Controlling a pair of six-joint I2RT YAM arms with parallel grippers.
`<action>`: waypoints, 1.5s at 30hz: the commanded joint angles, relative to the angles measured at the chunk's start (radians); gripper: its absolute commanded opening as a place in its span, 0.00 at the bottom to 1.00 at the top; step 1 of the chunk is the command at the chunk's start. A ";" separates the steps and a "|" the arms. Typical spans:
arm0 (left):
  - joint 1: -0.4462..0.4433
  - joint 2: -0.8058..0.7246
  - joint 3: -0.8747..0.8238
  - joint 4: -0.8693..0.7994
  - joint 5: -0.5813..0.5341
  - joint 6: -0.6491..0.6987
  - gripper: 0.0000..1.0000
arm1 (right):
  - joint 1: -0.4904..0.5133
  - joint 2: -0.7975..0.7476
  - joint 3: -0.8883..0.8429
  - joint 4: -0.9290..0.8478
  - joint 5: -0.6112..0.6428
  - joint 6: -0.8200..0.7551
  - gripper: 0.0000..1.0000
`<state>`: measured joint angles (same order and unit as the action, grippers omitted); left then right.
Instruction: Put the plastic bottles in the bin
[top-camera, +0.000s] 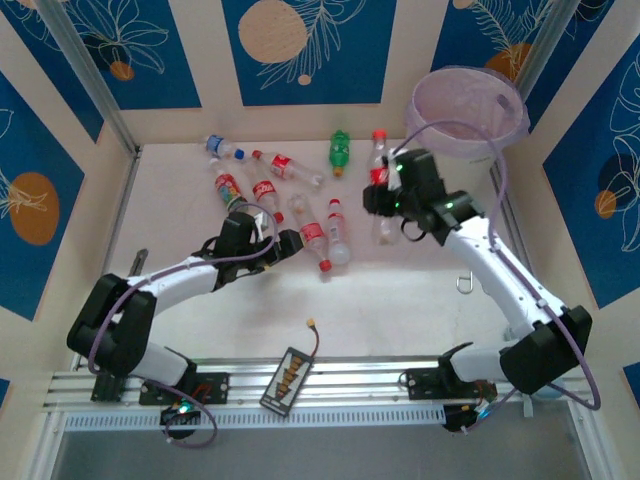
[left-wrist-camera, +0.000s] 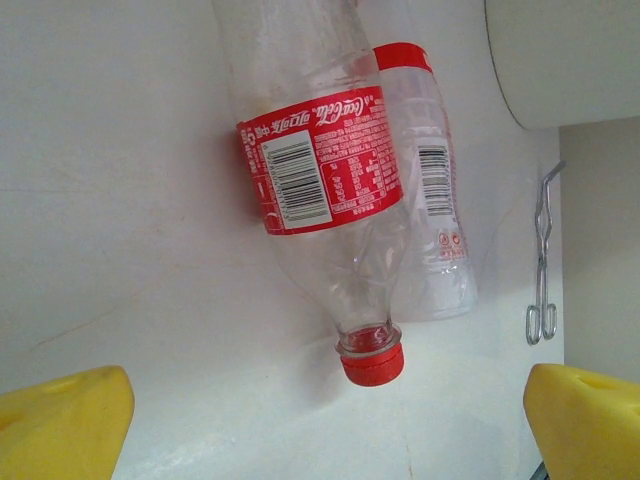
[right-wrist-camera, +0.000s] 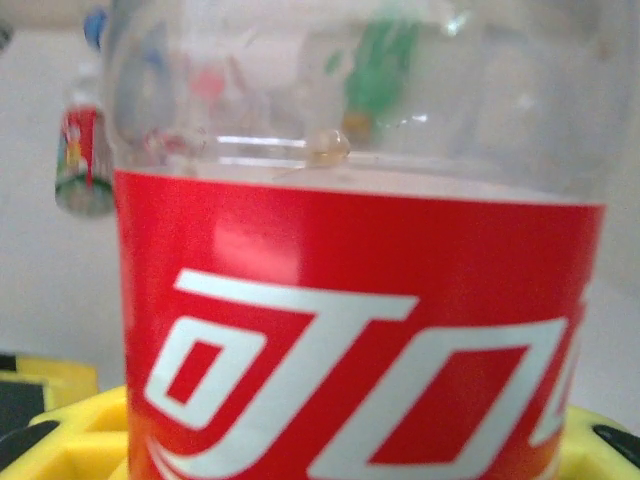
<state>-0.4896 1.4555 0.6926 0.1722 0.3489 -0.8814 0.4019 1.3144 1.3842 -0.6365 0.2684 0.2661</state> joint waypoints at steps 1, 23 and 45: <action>-0.008 0.000 0.031 0.017 0.022 0.005 1.00 | -0.073 -0.005 0.103 -0.015 -0.059 -0.112 0.46; -0.011 -0.030 0.044 -0.041 -0.002 0.013 1.00 | -0.457 0.285 0.351 0.583 -0.174 -0.176 0.47; -0.017 -0.009 0.045 -0.043 -0.016 0.019 1.00 | -0.525 0.526 0.436 0.473 -0.160 -0.178 0.49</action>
<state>-0.4942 1.4418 0.7162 0.1402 0.3466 -0.8806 -0.1165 1.8263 1.7802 -0.1356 0.1005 0.0940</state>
